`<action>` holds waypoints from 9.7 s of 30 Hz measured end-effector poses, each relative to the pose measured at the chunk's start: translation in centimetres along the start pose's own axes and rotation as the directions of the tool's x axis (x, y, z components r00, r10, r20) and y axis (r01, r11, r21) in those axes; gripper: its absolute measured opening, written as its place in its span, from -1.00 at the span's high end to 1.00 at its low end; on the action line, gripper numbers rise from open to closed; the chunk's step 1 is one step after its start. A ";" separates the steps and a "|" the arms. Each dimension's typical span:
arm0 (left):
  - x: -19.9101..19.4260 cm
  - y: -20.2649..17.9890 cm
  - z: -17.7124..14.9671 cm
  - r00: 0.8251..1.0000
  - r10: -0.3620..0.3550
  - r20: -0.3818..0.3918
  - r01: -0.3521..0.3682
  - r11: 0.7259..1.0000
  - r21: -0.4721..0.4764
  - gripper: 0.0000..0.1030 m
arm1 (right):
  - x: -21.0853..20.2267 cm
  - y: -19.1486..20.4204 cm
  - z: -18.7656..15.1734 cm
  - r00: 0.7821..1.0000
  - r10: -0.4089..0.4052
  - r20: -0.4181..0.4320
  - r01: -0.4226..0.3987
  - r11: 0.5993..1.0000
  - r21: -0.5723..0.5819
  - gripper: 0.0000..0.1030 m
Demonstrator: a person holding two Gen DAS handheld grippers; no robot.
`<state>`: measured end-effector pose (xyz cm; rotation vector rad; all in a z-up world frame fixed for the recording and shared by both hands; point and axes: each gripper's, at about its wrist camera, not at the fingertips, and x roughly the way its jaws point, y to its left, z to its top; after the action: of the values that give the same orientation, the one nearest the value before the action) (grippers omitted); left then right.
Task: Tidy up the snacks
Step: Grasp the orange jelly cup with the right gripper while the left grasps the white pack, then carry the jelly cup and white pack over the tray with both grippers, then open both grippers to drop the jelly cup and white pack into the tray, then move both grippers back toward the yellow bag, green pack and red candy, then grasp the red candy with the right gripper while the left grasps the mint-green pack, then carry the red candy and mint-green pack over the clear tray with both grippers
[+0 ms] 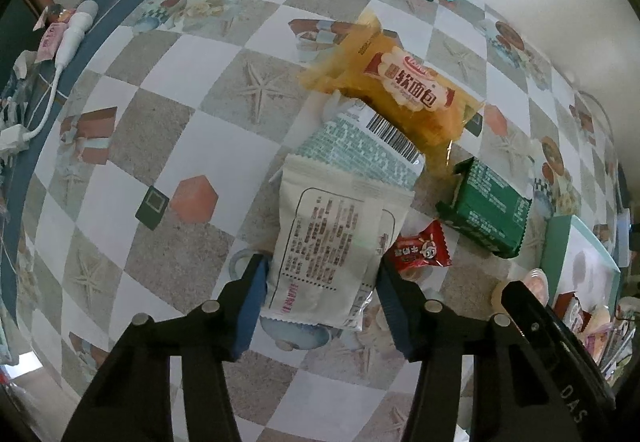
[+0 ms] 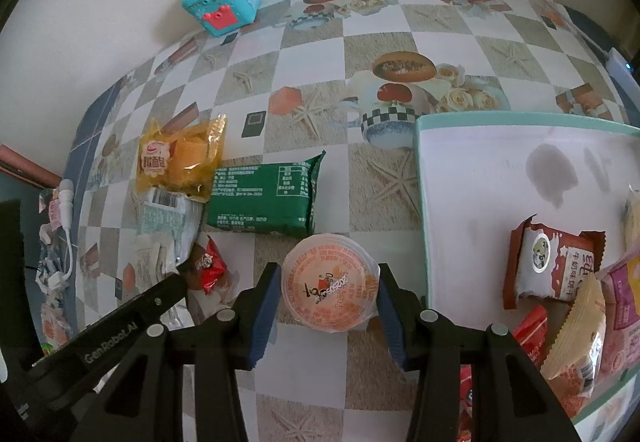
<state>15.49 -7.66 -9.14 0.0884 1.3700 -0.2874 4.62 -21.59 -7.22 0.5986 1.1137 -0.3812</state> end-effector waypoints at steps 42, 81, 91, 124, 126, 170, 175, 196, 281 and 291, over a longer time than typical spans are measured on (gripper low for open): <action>-12.0 -9.0 -2.8 0.962 -0.102 0.254 0.054 0.980 0.189 -0.08 | -12.2 -16.8 2.9 0.979 -0.078 0.190 -0.005 0.916 0.401 0.04; -3.3 -22.2 -6.1 0.985 -0.146 0.092 0.090 0.889 0.449 -0.09 | -10.6 -24.2 2.5 0.978 -0.114 0.172 0.010 0.859 0.512 0.04; -4.4 -21.6 -5.7 0.983 -0.157 0.093 0.101 0.893 0.438 -0.36 | -11.0 -23.4 2.7 0.975 -0.120 0.186 0.015 0.874 0.485 0.03; -5.0 -11.9 -2.0 0.984 0.043 0.174 -0.071 0.985 0.160 -0.88 | -10.2 -19.3 3.2 0.967 -0.184 0.176 0.117 0.935 0.335 -1.00; -5.5 -11.3 -2.1 0.979 0.055 0.196 -0.087 0.984 0.155 -0.88 | -10.7 -18.6 3.3 0.961 -0.189 0.204 0.120 0.943 0.312 -1.00; -11.4 10.8 -1.0 0.926 0.060 0.373 0.023 0.977 -0.213 -0.88 | -7.7 3.5 -1.0 0.964 0.067 0.257 -0.022 0.985 -0.173 -1.00; -9.5 11.1 -0.3 0.949 0.068 0.308 -0.002 0.978 -0.207 -0.88 | -5.6 5.0 -1.1 0.973 0.046 0.225 -0.005 0.983 -0.182 -1.00; -3.7 10.8 2.2 0.988 0.071 0.136 -0.043 0.979 -0.199 -0.88 | 2.3 8.2 -1.7 0.997 -0.013 0.082 0.031 0.975 -0.218 -0.41; -10.5 -1.2 -2.5 0.959 -0.065 0.277 0.029 0.991 0.134 -0.24 | -7.5 -1.9 -2.9 0.987 -0.057 0.148 0.060 0.998 -0.017 0.55; -13.0 -5.7 -4.4 0.941 -0.172 0.290 0.101 0.965 0.244 -0.24 | -11.3 -5.7 -4.2 0.975 -0.093 0.200 0.074 0.992 0.098 0.55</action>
<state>7.61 -10.16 3.23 0.1307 1.0288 -0.5524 -6.16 -23.50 0.37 0.5786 0.9296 -0.5559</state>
